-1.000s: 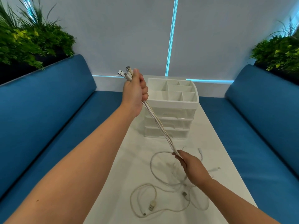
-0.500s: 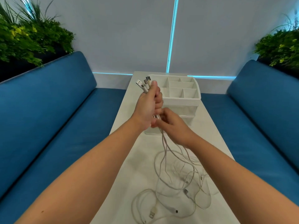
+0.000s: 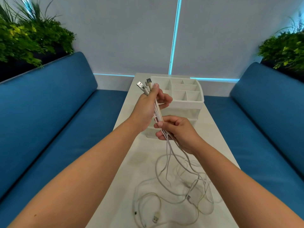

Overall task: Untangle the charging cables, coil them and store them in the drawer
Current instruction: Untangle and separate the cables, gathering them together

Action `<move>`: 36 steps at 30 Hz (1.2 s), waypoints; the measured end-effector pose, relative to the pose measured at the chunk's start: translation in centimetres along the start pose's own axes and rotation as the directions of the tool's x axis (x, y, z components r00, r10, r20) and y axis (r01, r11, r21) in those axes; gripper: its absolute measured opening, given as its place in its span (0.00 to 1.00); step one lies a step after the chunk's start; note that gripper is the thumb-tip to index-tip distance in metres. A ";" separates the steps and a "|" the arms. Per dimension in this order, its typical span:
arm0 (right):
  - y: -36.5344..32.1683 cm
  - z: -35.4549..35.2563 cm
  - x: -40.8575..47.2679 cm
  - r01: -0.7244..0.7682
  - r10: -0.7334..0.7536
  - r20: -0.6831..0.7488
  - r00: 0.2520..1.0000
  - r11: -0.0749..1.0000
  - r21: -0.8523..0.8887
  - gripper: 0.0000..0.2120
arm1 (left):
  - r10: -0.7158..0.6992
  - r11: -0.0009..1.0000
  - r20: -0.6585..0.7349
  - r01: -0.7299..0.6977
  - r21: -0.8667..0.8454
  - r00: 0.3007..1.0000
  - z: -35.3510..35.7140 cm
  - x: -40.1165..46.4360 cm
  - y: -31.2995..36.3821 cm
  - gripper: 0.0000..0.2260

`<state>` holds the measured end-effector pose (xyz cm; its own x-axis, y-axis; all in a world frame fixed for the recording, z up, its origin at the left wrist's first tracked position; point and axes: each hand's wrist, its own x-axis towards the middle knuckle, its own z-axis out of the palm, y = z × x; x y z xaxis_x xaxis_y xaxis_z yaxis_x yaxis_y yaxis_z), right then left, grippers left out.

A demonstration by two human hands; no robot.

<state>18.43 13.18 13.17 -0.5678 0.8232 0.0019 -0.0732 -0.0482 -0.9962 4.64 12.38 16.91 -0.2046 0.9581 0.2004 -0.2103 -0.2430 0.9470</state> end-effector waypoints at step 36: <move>-3.1 -0.5 -1.0 -0.017 0.077 0.079 0.994 0.813 -0.581 0.13 | -0.033 0.999 -0.055 0.031 -0.036 0.998 0.7 -0.4 0.4 0.18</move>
<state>19.64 12.82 16.18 -0.6345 0.7700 -0.0679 0.4268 0.2758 -0.8612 5.29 12.01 17.43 -0.2499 0.9558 0.1547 -0.2504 -0.2181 0.9432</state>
